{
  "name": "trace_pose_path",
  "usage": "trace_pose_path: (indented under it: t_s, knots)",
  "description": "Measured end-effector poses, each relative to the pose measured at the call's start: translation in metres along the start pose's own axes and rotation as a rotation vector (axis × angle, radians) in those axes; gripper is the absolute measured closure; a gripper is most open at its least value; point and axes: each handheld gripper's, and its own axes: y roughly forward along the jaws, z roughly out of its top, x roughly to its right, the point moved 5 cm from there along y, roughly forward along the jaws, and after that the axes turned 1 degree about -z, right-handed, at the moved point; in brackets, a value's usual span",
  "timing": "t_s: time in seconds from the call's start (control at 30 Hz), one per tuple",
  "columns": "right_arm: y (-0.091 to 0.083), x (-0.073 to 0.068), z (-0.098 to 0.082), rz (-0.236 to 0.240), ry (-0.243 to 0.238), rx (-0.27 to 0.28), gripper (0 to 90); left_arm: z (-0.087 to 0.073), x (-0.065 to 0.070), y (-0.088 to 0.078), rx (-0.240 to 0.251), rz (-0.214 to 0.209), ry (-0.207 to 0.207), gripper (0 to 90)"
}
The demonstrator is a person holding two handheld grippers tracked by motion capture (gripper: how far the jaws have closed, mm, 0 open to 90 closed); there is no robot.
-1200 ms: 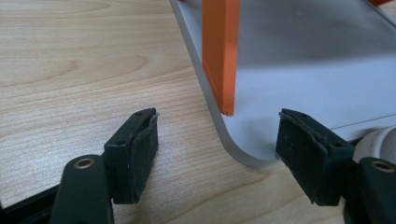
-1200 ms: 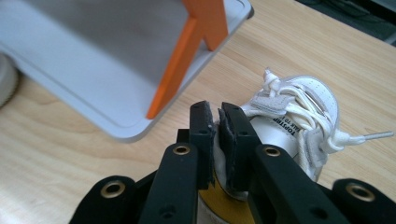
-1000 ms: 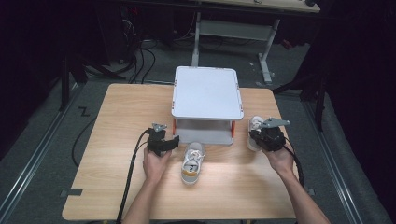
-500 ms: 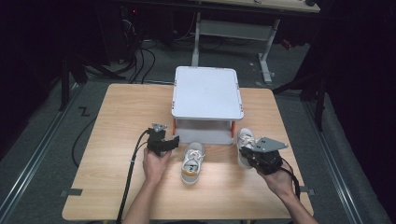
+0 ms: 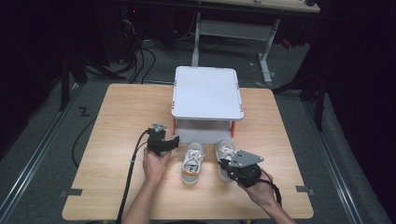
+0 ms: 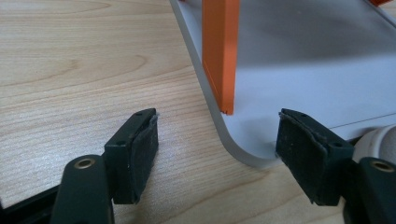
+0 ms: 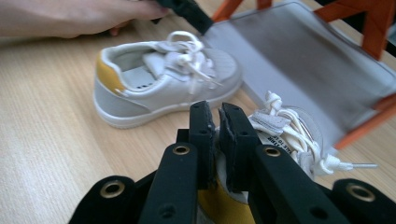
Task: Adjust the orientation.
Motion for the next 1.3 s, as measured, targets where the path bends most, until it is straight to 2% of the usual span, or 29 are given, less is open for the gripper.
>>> trace_pose_path:
  t_s: [0.33,0.47,0.63,0.8,0.93,1.0,1.07,1.13,1.3]
  knots:
    - [0.028,-0.025,0.004,0.052,-0.031,-0.012,83.9,0.0,0.0,0.0,0.0,0.0,0.0,29.9]
    - [0.033,-0.029,0.004,0.057,-0.038,-0.021,83.8,0.0,0.0,0.0,0.0,0.0,0.0,29.8]
    - [0.036,-0.029,0.0,0.1,0.004,-0.028,82.9,0.0,0.0,0.0,0.0,0.002,-0.001,29.8]
    - [0.038,-0.026,-0.005,0.157,0.085,-0.01,79.8,0.0,0.0,0.0,0.0,0.004,-0.003,30.0]
    - [0.044,-0.033,-0.007,0.177,0.09,-0.024,76.2,0.0,0.0,0.0,0.001,0.005,-0.004,30.0]
    - [0.045,-0.032,-0.005,0.175,0.093,-0.009,70.7,0.0,0.0,0.0,0.001,0.005,-0.004,30.0]
    - [0.046,-0.028,-0.004,0.18,0.119,-0.018,61.9,0.0,0.0,-0.001,-0.002,0.003,0.001,30.0]
    - [0.046,-0.027,-0.003,0.211,0.144,-0.009,55.4,0.0,0.0,0.0,0.001,0.002,-0.002,30.1]
    - [0.039,-0.024,0.0,0.239,0.165,0.042,43.8,0.0,0.0,0.0,0.001,0.002,-0.002,30.1]
